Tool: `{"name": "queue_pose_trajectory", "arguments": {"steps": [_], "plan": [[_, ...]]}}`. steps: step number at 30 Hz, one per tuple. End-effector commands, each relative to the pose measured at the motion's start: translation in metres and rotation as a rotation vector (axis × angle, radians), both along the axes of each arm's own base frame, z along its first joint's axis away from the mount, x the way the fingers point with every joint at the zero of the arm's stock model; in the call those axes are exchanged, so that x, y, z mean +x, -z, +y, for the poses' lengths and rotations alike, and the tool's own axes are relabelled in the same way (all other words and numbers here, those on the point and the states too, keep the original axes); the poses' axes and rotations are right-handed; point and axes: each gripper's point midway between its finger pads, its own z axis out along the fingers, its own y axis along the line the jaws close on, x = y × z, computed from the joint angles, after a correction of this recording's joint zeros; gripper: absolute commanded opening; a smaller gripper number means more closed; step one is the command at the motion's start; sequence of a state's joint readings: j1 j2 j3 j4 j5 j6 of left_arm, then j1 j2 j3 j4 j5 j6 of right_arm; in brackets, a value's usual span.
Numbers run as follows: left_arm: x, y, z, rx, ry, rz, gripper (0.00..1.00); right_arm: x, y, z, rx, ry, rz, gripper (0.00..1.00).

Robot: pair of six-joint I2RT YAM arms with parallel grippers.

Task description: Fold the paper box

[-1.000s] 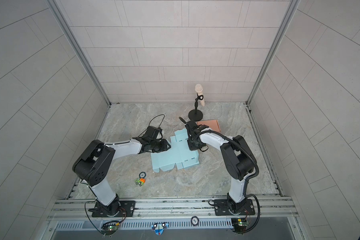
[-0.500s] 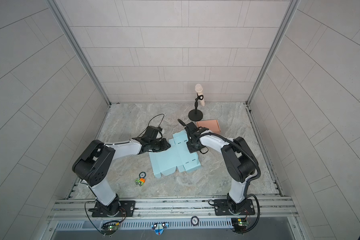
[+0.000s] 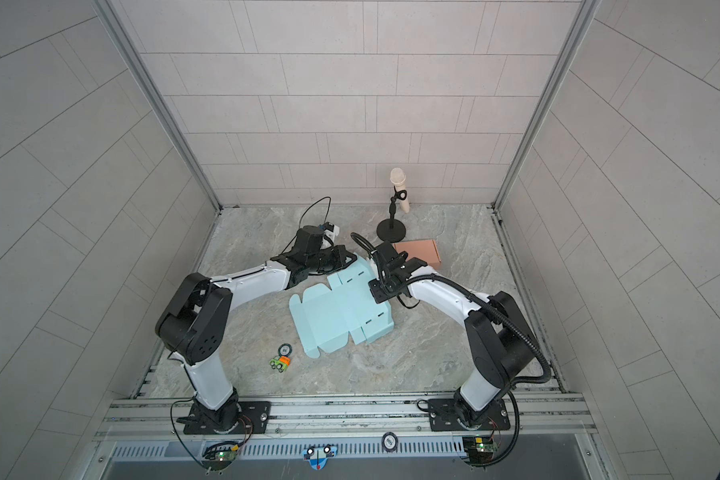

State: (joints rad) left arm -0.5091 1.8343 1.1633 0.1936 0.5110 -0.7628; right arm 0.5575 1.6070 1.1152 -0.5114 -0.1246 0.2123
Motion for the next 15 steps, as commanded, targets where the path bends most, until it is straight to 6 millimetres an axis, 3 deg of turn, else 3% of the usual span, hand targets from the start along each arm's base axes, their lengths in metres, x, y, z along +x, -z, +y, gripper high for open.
{"name": "queue_pose_trajectory", "arguments": {"steps": [1, 8, 15], "plan": [[0.022, -0.007, 0.01, -0.026, -0.056, -0.01, 0.0, -0.006, -0.008, 0.001, 0.007, -0.031, -0.026, 0.0], [0.032, -0.012, 0.01, -0.041, -0.078, -0.019, 0.01, -0.01, -0.014, -0.001, 0.011, -0.044, -0.047, 0.0], [0.027, -0.01, 0.002, -0.03, -0.032, -0.017, 0.01, -0.006, -0.019, 0.002, 0.015, -0.048, -0.062, 0.0]]}}
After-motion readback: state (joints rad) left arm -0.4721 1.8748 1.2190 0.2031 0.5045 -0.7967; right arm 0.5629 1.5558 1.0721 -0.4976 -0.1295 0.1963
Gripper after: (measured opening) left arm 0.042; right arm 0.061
